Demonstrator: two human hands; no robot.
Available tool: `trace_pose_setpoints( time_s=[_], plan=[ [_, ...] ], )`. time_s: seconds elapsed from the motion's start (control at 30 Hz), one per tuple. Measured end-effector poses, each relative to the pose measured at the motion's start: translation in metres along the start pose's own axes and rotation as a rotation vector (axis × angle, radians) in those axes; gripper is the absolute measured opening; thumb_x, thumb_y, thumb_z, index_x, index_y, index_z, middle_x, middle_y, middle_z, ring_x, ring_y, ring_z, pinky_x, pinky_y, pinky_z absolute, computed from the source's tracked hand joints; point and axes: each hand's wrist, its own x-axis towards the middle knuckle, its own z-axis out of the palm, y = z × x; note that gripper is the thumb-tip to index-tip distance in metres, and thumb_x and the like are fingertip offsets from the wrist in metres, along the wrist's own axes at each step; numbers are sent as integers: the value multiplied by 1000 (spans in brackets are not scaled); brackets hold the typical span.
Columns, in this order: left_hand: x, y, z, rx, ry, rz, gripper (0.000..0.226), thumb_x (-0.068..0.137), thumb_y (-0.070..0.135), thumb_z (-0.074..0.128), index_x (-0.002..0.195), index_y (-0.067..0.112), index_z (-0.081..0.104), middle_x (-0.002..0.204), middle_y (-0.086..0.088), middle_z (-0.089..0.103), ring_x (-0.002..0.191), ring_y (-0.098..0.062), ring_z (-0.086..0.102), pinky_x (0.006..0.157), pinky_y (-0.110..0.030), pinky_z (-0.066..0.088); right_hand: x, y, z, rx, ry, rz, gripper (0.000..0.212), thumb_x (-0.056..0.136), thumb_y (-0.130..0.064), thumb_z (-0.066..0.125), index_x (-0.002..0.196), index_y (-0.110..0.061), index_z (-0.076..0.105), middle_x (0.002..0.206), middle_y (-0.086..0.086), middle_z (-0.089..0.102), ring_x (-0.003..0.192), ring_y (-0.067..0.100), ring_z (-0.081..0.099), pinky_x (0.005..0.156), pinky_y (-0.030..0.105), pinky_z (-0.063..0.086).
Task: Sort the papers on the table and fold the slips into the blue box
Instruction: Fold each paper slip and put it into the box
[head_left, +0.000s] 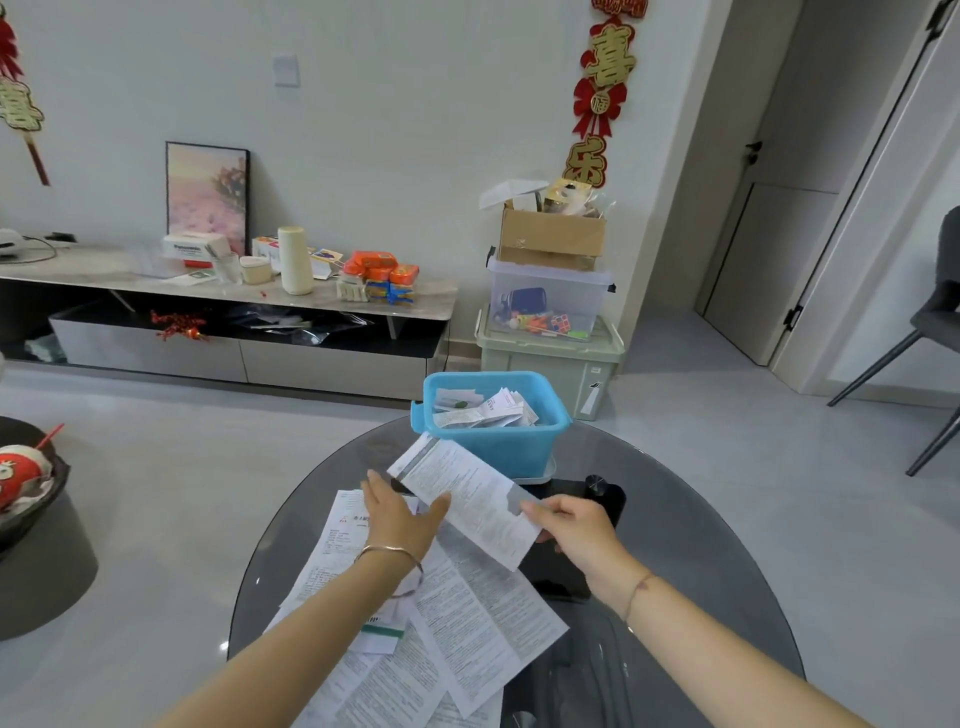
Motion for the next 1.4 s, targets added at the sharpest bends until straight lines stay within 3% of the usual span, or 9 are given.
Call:
trace_pose_setpoints(
  time_s=[0.13,0.37,0.5,0.63,0.77,0.87,1.07,1.27,1.4],
  plan=[
    [-22,22,20,-377,-232,-145,39,92,22,60,126,7,51,126,-11,61,98,-25,64,73,-30,56,-31,14,-35,106,38,26,14,88,-22,67,80,-10,70,80,1,71,76,13,59,65,21,45],
    [-64,37,65,-199,-481,118,6,91,24,61,92,19,65,101,3,68,77,-7,67,58,-17,56,-68,33,-93,72,-14,-66,19,86,-16,69,105,-18,67,95,2,74,89,15,69,82,24,53],
    [-78,39,83,-43,-606,334,17,89,27,64,99,16,71,100,3,72,75,-7,70,65,-23,58,-68,31,-112,-54,-31,-199,24,84,-9,70,107,-15,67,99,0,73,92,14,69,83,27,55],
    [-80,42,91,78,-542,580,16,91,23,63,99,14,73,85,5,71,69,-6,65,72,-28,58,-65,32,-122,-253,62,-381,18,83,-7,71,93,-21,73,93,-10,73,87,1,67,81,15,50],
    [-80,37,89,185,-506,960,32,88,6,64,117,20,66,111,10,66,102,2,61,94,-6,40,-65,44,-133,-488,284,-706,31,79,3,70,94,-23,77,101,-17,71,99,-4,60,88,10,44],
    [-76,22,91,363,-497,1107,37,89,11,63,126,14,62,129,-3,60,121,-8,50,108,-21,35,-67,66,-137,-622,292,-878,25,80,-8,66,97,-22,76,105,-16,69,103,-3,59,94,16,43],
    [-87,-13,94,788,-709,957,43,99,28,45,142,22,45,149,-1,39,137,-18,35,109,-25,27,-74,106,-137,-816,-42,-731,27,79,-7,69,97,-25,76,99,-15,72,90,-5,62,83,3,39],
    [-73,-17,96,774,-520,951,31,92,50,50,114,38,68,95,1,60,91,-14,51,74,-20,30,-79,109,-139,-662,-64,-467,12,88,-27,67,93,-21,77,75,-21,61,74,-6,55,65,8,37],
    [-72,-17,103,540,-497,701,26,91,46,56,81,24,65,77,8,61,81,-10,54,73,-23,40,-73,100,-127,-413,3,-291,18,89,-24,66,73,-18,70,57,-18,59,55,-5,48,57,11,34]
  ],
)
